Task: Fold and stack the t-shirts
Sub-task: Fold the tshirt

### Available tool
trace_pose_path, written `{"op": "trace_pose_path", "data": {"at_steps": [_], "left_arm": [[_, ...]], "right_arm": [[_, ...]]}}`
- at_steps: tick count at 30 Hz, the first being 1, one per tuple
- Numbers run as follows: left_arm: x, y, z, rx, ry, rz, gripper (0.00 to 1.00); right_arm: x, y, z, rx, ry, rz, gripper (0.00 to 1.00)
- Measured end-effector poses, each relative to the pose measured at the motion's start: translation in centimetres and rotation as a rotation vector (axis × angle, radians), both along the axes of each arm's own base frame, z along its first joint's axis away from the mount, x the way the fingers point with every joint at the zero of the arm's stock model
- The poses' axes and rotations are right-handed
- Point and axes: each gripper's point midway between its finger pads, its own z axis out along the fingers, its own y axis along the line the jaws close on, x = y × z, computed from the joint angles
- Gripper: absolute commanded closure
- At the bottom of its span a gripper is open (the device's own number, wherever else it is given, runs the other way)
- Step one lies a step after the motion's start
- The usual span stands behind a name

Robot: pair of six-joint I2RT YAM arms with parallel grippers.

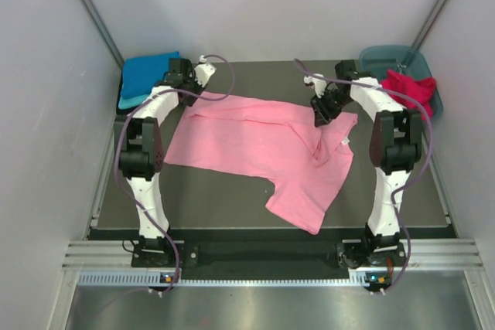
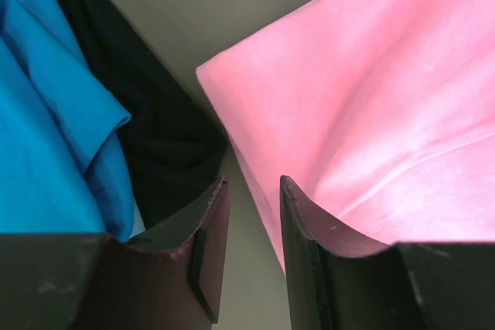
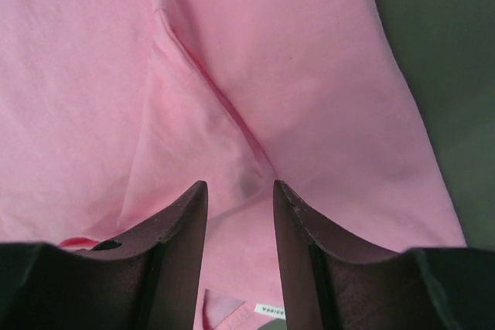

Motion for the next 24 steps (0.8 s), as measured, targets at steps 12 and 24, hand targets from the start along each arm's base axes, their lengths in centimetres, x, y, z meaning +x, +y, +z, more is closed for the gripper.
{"op": "trace_pose_path", "data": {"at_steps": [12, 24], "left_arm": [[-0.2, -1.6, -0.1, 0.002, 0.005, -0.023, 0.63], [-0.2, -1.3, -0.1, 0.018, 0.002, -0.024, 0.63]], "right_arm": [[-0.6, 0.1, -3.2, 0.002, 0.105, 0.007, 0.95], [-4.5, 4.4, 1.2, 0.030, 0.076, 0.173, 0.96]]}}
